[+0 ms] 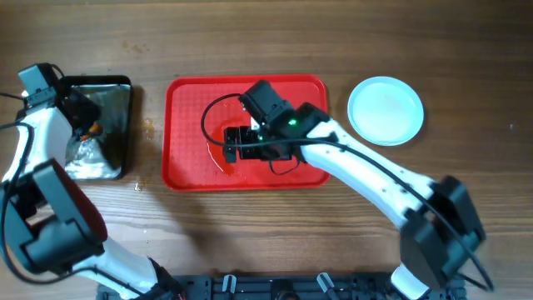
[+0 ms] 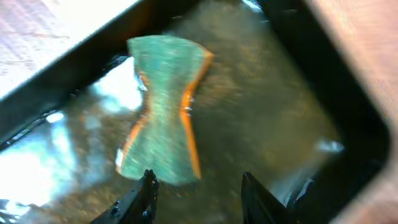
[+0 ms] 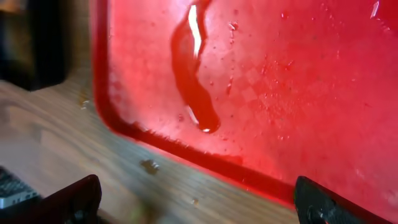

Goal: Clean dirty plates on tray and stack at the side

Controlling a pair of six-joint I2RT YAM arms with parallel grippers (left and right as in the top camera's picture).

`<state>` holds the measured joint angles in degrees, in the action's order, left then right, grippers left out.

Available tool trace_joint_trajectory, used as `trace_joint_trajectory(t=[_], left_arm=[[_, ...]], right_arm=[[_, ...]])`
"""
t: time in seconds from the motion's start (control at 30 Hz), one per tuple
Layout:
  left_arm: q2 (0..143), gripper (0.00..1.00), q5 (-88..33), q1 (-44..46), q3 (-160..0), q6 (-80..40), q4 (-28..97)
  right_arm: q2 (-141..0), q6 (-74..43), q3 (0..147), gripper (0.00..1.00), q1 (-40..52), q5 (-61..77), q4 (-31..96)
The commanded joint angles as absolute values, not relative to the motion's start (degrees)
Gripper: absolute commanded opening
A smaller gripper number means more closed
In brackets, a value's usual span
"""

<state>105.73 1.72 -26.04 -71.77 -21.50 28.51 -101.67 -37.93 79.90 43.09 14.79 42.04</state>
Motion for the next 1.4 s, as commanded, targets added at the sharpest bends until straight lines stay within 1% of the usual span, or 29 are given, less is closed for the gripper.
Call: trace_joint_trajectory(t=[0.0,0.07,0.1,0.13,0.2,0.3,0.6,0.73,0.8,0.83,0.97,1.07,1.13,1.2,1.3,1.37], left_arm=[[92.4,0.49,-21.0,-26.0,-72.0,-20.9,26.3],[87.8,0.59,-28.8,-25.6,-72.0,-24.8,26.0],[84.4,0.73,-31.0,-24.2,-72.0,-27.1,28.4],[83.0,0.99,-31.0,-22.7,-72.0,-27.5,30.7],[82.3,1.00,-31.0,-19.8,-72.0,-27.5,34.2],[82.4,1.00,-31.0,-17.7,-72.0,-27.5,36.1],[82.4,1.00,-31.0,-17.5,-72.0,-27.5,36.1],[82.4,1.00,-31.0,-17.5,-72.0,-27.5,36.1],[82.4,1.00,-31.0,-17.5,-72.0,-27.5,36.1],[82.4,1.00,-31.0,-17.5,-72.0,-27.5,36.1],[82.4,1.00,-31.0,-17.5,-72.0,-27.5,36.1],[82.4,1.00,-31.0,-17.5,-72.0,-27.5,36.1],[82.4,1.00,-31.0,-17.5,-72.0,-27.5,36.1],[82.4,1.00,-31.0,-17.5,-72.0,-27.5,36.1],[82.4,1.00,-31.0,-17.5,-72.0,-27.5,36.1],[82.4,1.00,-31.0,-17.5,-72.0,-27.5,36.1]], right_arm=[[-87.8,-37.5,79.8,1.00,43.2,12.8,45.1],[-79.5,-37.7,79.8,1.00,43.2,7.8,51.4],[-74.1,-37.7,79.8,0.99,43.2,3.4,56.8],[-71.3,-37.7,79.8,1.00,43.2,0.8,60.7],[-67.2,-37.5,79.8,1.00,43.2,-2.0,67.9],[-66.0,-37.7,79.8,1.00,43.2,-0.7,72.9],[-67.8,-37.5,79.8,1.00,43.2,-0.8,73.3],[-68.5,-37.5,79.8,1.00,43.1,-5.1,73.3],[-67.8,-37.3,79.8,1.00,43.0,-13.4,70.5],[-67.6,-35.7,79.8,1.00,42.6,-13.8,69.2],[-66.5,-22.0,79.7,1.00,35.6,-7.4,59.5],[-63.1,-18.0,77.9,1.00,29.3,-6.0,56.8],[-58.7,-17.7,73.0,1.00,25.1,-5.9,53.2],[-51.1,-17.5,63.6,1.00,20.2,-2.3,46.6],[-34.7,-16.5,42.3,1.00,12.1,5.8,31.9],[-19.1,-16.7,22.2,1.00,4.6,12.3,17.5]])
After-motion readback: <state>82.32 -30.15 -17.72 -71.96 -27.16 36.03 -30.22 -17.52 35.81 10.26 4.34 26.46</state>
